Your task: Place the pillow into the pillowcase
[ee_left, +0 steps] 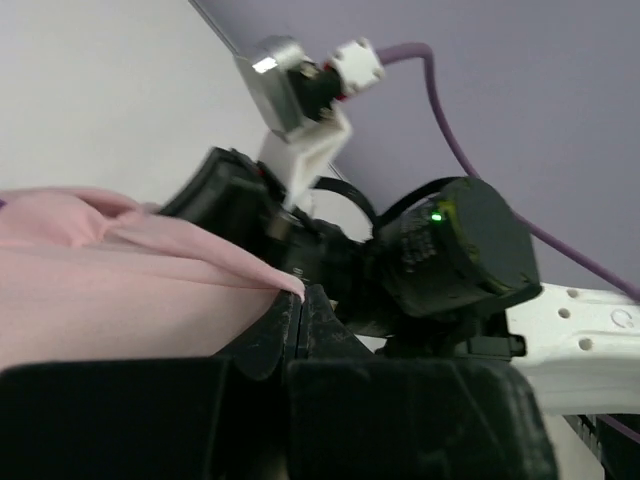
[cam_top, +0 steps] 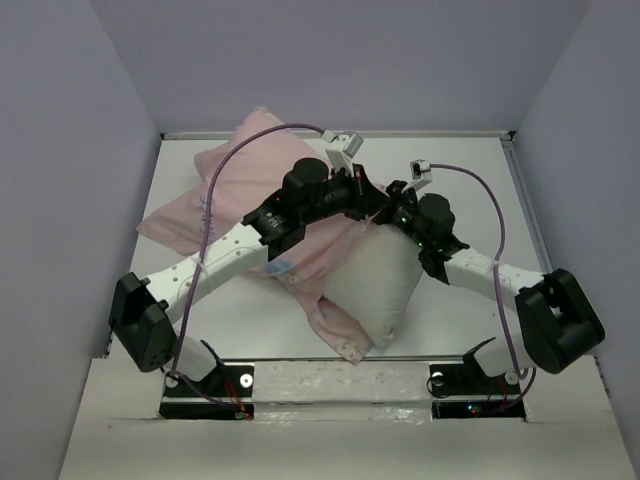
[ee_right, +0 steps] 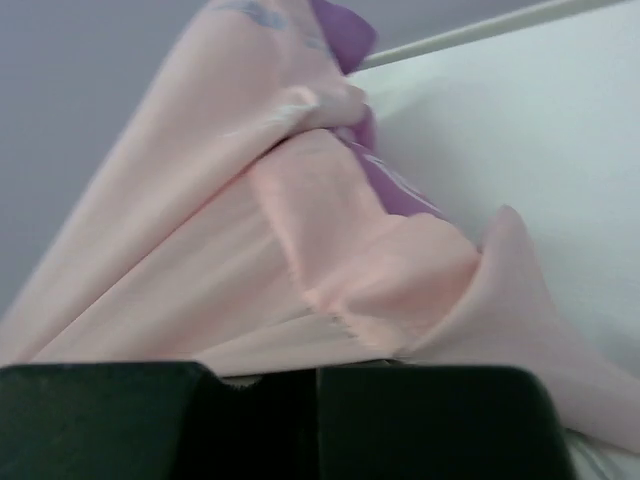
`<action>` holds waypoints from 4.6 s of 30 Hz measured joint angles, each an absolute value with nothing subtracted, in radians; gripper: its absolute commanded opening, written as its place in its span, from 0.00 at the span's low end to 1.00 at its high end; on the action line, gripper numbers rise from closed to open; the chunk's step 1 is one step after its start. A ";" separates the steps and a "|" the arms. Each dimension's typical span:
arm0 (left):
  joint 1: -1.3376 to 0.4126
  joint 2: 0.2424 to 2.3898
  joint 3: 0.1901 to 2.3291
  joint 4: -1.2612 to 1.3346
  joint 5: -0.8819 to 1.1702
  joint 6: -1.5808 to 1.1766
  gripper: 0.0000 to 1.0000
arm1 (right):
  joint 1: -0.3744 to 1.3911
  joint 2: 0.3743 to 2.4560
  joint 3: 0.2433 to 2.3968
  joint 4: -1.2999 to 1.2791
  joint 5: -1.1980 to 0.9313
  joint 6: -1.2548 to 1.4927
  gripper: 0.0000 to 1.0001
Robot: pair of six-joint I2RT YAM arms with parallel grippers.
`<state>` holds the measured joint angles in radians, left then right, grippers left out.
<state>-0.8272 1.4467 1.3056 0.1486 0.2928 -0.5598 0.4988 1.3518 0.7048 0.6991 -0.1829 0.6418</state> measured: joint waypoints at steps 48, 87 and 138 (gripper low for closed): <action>-0.632 1.227 0.467 0.308 -0.221 -0.644 0.00 | 0.197 0.940 0.733 -0.167 0.164 0.455 0.64; -0.253 0.842 0.503 0.208 0.255 -0.696 0.00 | 0.282 1.214 0.679 0.029 -0.450 0.459 0.00; -0.271 1.127 1.869 -0.057 0.328 -0.566 0.00 | 0.302 1.266 2.012 -0.360 -0.279 0.317 0.00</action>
<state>-0.2714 1.1275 1.8690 -0.0566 0.3279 -0.5659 0.3016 1.2655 2.0121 -0.3603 -0.2790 0.3172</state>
